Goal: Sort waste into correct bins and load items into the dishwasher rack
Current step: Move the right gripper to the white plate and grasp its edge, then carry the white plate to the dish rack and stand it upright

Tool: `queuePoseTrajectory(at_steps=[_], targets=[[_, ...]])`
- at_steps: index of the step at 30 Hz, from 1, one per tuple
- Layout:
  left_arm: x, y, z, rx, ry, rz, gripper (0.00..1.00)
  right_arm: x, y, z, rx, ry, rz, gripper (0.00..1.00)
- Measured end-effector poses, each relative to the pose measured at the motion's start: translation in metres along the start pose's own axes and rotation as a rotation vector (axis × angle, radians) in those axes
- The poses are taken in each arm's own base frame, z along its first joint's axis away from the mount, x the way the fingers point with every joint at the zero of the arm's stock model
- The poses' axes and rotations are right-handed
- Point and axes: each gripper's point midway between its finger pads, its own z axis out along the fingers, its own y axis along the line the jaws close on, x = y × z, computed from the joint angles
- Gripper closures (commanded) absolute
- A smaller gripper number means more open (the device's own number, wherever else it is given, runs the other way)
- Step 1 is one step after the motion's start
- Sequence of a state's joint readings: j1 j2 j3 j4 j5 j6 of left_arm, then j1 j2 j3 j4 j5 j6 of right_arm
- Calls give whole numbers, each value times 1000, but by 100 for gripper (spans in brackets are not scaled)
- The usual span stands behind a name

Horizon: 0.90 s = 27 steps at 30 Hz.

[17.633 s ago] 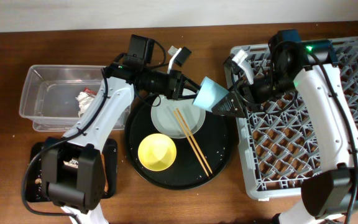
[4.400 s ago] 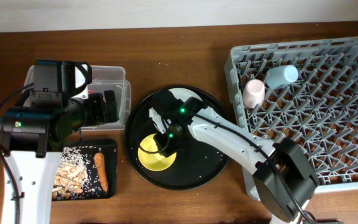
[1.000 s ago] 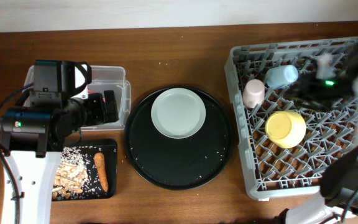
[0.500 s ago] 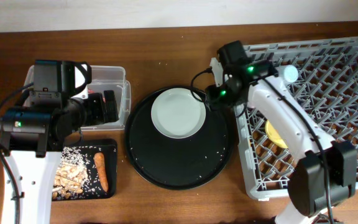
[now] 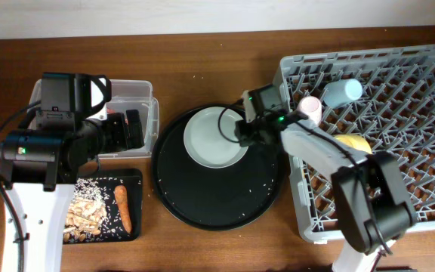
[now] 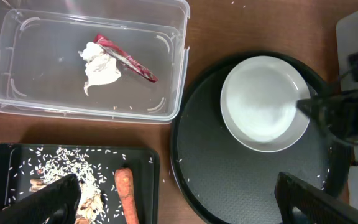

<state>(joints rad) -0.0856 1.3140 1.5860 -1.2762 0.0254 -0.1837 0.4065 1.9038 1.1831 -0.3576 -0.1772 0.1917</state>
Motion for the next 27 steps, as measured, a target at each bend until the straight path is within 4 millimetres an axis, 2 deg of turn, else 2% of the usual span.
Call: queuePoseTrajectory(at_steps=[3, 11, 13, 14, 17, 19, 21, 26, 27], targets=[[0, 0, 0, 0, 0, 0, 1, 10, 9, 20, 3, 27, -30, 61], [0, 0, 0, 0, 0, 0, 1, 10, 11, 19, 6, 32, -15, 55], [0, 0, 0, 0, 0, 0, 1, 13, 12, 12, 11, 57, -11, 56], [0, 0, 0, 0, 0, 0, 1, 8, 14, 3, 8, 44, -13, 57], [0, 0, 0, 0, 0, 0, 1, -23, 24, -30, -9, -60, -26, 57], [0, 0, 0, 0, 0, 0, 1, -30, 19, -38, 27, -80, -24, 57], [0, 0, 0, 0, 0, 0, 1, -25, 8, -31, 77, -60, -17, 57], [0, 0, 0, 0, 0, 0, 1, 5, -18, 16, 169, 53, -5, 57], [0, 0, 0, 0, 0, 0, 1, 6, -20, 20, 175, 54, -5, 57]])
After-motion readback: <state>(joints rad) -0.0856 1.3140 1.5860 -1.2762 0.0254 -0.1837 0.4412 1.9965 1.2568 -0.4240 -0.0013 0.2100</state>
